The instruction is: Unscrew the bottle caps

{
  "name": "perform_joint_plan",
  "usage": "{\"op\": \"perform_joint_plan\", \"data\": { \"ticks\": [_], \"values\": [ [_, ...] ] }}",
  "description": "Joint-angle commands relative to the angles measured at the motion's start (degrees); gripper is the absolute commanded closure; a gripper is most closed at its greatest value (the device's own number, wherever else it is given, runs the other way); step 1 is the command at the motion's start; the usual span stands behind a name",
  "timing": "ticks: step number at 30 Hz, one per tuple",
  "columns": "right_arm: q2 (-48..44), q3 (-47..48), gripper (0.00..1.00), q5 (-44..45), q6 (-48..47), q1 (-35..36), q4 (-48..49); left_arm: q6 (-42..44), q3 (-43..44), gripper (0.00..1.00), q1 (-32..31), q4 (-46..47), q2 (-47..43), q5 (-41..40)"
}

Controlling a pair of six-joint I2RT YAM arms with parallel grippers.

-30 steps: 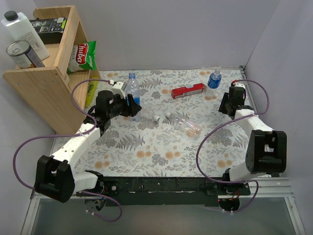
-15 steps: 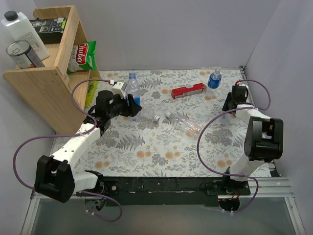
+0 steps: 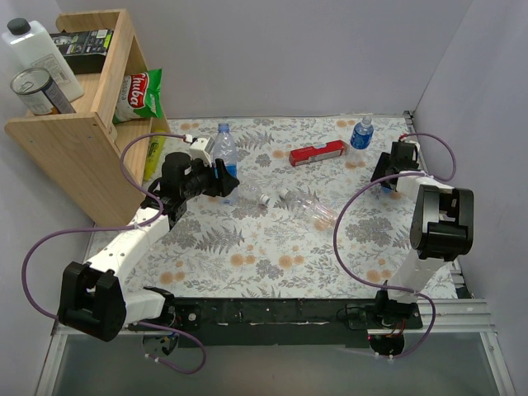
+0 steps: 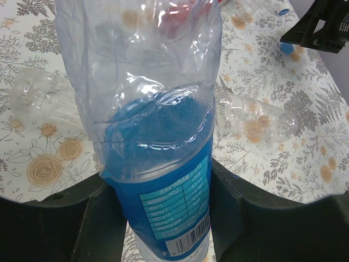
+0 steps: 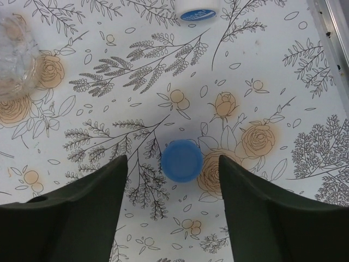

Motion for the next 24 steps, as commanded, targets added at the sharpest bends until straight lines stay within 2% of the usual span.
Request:
{"op": "perform_joint_plan", "data": {
  "ticks": [1, 4, 7, 9, 13, 16, 19, 20, 22, 24],
  "values": [
    [0.4, 3.2, 0.2, 1.3, 0.2, -0.4, 1.3, -0.3, 2.4, 0.56, 0.2, 1.1, -0.8, 1.7],
    [-0.8, 2.6, 0.19, 0.6, 0.5, -0.4, 1.3, -0.2, 2.3, 0.56, 0.2, 1.4, -0.7, 2.8],
    [-5.4, 0.4, 0.22, -1.1, 1.4, -0.4, 1.3, 0.7, 1.9, 0.55, 0.0, 2.2, -1.4, 6.7],
    [-9.3, -2.5, 0.25, -6.8, 2.3, -0.2, 1.3, 1.9, 1.2, 0.55, -0.7, 4.8, -2.1, 10.9],
    [-24.5, -7.5, 0.25, -18.5, 3.5, 3.5, 1.3, 6.3, 0.9, 0.54, -3.5, 5.2, -2.4, 18.0],
    [-30.2, -4.5, 0.21, -24.8, 3.1, 9.9, -4.7, 8.3, 0.4, 0.54, -6.5, 5.2, -2.4, 18.9],
    [-31.2, 2.6, 0.21, -33.9, 3.7, 15.9, -7.7, 10.3, 0.8, 0.53, -9.4, 3.9, -1.4, 19.8],
    [-31.1, 3.9, 0.21, -40.0, 5.7, 18.1, -7.2, 10.8, 1.1, 0.53, -10.7, 3.0, -1.1, 19.7],
    [-31.2, 5.9, 0.21, -46.0, 8.5, 20.9, -3.0, 11.7, 1.4, 0.53, -11.9, 2.9, -0.4, 19.1],
    [-31.1, 7.0, 0.21, -47.9, 11.4, 24.6, -0.4, 12.3, 1.5, 0.53, -12.4, 1.2, -0.3, 19.1]
  ]
}}
